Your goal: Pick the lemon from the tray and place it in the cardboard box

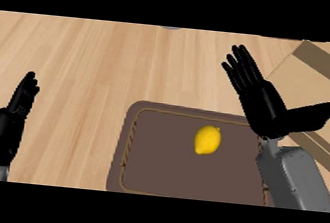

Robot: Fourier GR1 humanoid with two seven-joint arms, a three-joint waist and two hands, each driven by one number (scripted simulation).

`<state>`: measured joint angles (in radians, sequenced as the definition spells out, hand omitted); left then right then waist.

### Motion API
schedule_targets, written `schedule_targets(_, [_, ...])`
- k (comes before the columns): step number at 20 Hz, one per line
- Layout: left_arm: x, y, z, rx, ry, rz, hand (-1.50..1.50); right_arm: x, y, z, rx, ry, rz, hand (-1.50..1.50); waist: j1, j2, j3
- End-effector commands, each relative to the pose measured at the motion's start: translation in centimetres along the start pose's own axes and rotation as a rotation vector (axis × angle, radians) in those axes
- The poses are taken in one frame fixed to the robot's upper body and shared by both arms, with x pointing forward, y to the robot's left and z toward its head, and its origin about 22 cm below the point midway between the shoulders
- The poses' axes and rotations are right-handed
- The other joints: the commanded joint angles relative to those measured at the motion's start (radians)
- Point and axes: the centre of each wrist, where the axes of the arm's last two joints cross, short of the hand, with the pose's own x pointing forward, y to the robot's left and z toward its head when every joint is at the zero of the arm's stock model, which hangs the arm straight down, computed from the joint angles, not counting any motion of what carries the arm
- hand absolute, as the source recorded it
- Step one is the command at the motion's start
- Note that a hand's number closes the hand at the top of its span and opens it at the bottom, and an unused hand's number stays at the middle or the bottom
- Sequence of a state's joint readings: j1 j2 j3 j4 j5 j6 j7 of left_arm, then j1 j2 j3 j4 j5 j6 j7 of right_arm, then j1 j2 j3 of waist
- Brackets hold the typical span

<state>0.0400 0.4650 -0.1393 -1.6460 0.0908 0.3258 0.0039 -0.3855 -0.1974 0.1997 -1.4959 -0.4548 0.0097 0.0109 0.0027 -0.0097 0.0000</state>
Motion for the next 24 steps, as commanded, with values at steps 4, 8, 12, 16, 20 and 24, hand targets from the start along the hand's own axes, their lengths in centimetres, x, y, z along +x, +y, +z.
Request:
schedule_targets(4, [1.9,0.4,-1.2,-0.113,-0.108,-0.061,0.00,7.0,-4.1,0.2,-0.429,-0.144,0.433,-1.50,-0.109,-0.027,-0.012])
schedule_targets(8, [2.2,0.4,-1.1,-0.174,-0.124,-0.070,0.00,7.0,-9.8,3.8,-0.637,0.100,0.824,-1.50,-0.193,-0.036,-0.026])
schedule_targets(12, [2.7,0.1,-1.6,-0.253,-0.136,-0.051,0.00,7.7,-7.1,5.3,-0.661,0.080,0.985,-1.50,-0.156,-0.028,-0.015])
schedule_targets(16, [3.2,-0.1,-2.2,-0.273,-0.169,-0.040,0.00,7.6,-4.2,7.5,-0.546,0.156,1.191,-1.50,-0.128,-0.019,-0.012])
schedule_targets(20, [2.8,0.1,-2.7,-0.322,-0.196,-0.036,0.00,9.0,-0.8,8.0,-0.519,0.278,1.301,-1.50,-0.078,-0.009,-0.012])
schedule_targets(24, [3.4,-1.8,-3.3,-0.377,-0.203,-0.015,0.00,9.9,1.7,7.8,-0.436,0.528,1.414,-1.50,-0.048,0.002,-0.012])
